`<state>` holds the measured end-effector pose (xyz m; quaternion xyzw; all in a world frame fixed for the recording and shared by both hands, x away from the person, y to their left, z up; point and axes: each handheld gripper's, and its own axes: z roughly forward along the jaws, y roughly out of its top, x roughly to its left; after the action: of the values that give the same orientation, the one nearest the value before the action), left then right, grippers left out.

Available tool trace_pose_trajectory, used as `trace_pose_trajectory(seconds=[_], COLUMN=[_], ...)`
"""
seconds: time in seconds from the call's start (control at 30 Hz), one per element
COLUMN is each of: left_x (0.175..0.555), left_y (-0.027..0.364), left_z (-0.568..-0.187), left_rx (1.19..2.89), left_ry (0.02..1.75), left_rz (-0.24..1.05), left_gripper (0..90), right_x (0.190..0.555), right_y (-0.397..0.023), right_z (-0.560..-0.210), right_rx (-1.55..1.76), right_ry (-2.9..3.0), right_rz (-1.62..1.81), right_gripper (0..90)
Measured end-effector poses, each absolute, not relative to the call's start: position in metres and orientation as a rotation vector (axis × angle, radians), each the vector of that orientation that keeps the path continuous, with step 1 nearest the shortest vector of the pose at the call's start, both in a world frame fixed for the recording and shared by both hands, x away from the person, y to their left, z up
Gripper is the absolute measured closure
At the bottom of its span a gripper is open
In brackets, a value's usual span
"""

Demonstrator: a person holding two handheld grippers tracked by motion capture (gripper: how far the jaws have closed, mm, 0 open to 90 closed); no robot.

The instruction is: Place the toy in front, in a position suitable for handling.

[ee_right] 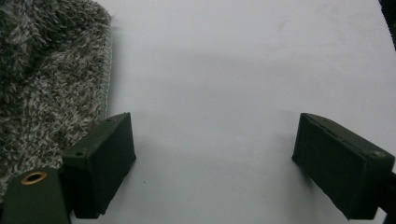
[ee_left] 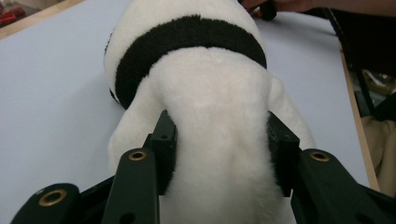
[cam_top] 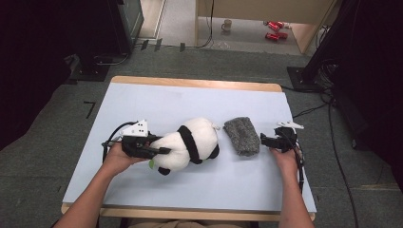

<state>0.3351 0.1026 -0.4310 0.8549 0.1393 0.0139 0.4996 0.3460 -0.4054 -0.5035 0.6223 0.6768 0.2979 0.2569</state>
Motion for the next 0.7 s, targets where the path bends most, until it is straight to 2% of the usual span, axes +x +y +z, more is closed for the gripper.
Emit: trace_pose_trajectory(seconds=[0.03, 0.13, 0.17, 0.27, 0.3, 0.43, 0.6, 0.7], left_x=[0.336, 0.336, 0.335, 0.334, 0.333, 0.328, 0.319, 0.312], left_y=[0.104, 0.107, 0.106, 0.106, 0.105, 0.104, 0.105, 0.109], left_z=[-0.433, -0.435, -0.435, -0.435, -0.435, -0.432, -0.426, -0.422], left_rx=[2.071, 2.07, 2.071, 2.065, 2.06, 2.052, 2.05, 2.038], left_ry=[0.34, 0.389, 0.397, 0.409, 0.415, 0.453, 0.516, 0.538], left_rz=[0.03, 0.023, 0.028, 0.028, 0.028, 0.046, 0.073, 0.097], left_gripper=[55.1, 37.4, 34.1, 25.5, 24.0, 21.0, 21.3, 22.8], right_x=[0.346, 0.346, 0.346, 0.347, 0.347, 0.344, 0.344, 0.344], right_y=[-0.405, -0.405, -0.405, -0.405, -0.405, -0.403, -0.382, -0.372], right_z=[-0.504, -0.503, -0.502, -0.495, -0.493, -0.481, -0.455, -0.451], right_rx=[1.688, 1.698, 1.705, 1.738, 1.731, 1.696, 1.629, 1.618], right_ry=[1.836, 1.829, 1.827, 1.847, 1.85, 1.819, 1.836, 1.855], right_rz=[0.808, 0.805, 0.8, 0.772, 0.786, 0.861, 0.967, 0.991], right_gripper=[12.0, 12.8, 13.9, 23.7, 24.5, 26.8, 25.6, 26.2])
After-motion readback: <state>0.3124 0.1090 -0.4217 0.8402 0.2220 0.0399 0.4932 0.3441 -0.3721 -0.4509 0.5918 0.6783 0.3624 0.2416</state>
